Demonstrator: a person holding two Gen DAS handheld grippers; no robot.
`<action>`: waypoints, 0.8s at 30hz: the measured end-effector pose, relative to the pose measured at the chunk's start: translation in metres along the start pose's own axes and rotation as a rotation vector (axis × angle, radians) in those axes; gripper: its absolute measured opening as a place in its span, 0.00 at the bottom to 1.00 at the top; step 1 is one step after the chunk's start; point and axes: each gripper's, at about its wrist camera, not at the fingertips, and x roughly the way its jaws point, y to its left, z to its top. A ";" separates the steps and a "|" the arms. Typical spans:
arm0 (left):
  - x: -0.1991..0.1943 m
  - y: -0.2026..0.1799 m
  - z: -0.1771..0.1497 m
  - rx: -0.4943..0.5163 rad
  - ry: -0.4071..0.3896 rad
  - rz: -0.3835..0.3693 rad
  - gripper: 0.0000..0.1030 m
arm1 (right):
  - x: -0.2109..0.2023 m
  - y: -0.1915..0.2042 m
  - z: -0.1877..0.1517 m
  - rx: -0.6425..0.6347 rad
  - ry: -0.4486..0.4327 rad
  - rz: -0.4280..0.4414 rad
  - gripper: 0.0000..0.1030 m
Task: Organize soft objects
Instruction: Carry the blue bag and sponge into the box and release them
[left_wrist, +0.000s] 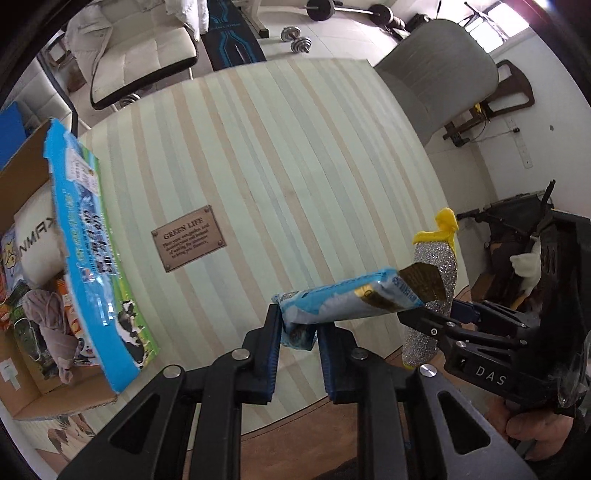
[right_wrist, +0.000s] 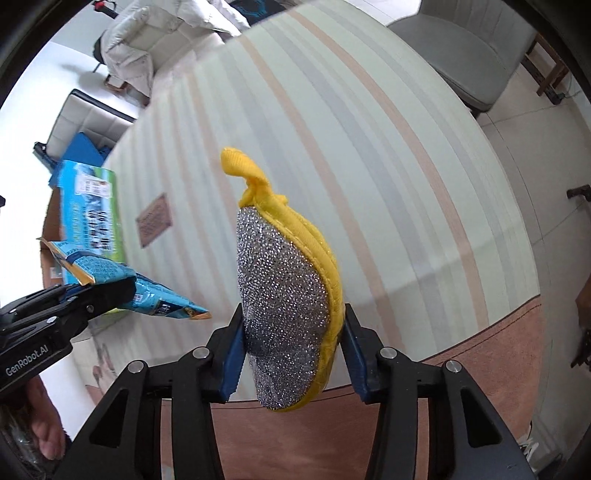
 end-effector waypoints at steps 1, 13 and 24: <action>-0.007 0.008 0.000 -0.011 -0.016 -0.006 0.16 | -0.007 0.007 0.003 -0.018 -0.005 0.013 0.48; -0.144 0.148 -0.034 -0.274 -0.164 0.044 0.16 | -0.039 0.195 0.007 -0.339 -0.018 0.127 0.48; -0.148 0.289 -0.070 -0.472 -0.102 0.255 0.16 | 0.029 0.331 0.006 -0.493 0.054 0.040 0.48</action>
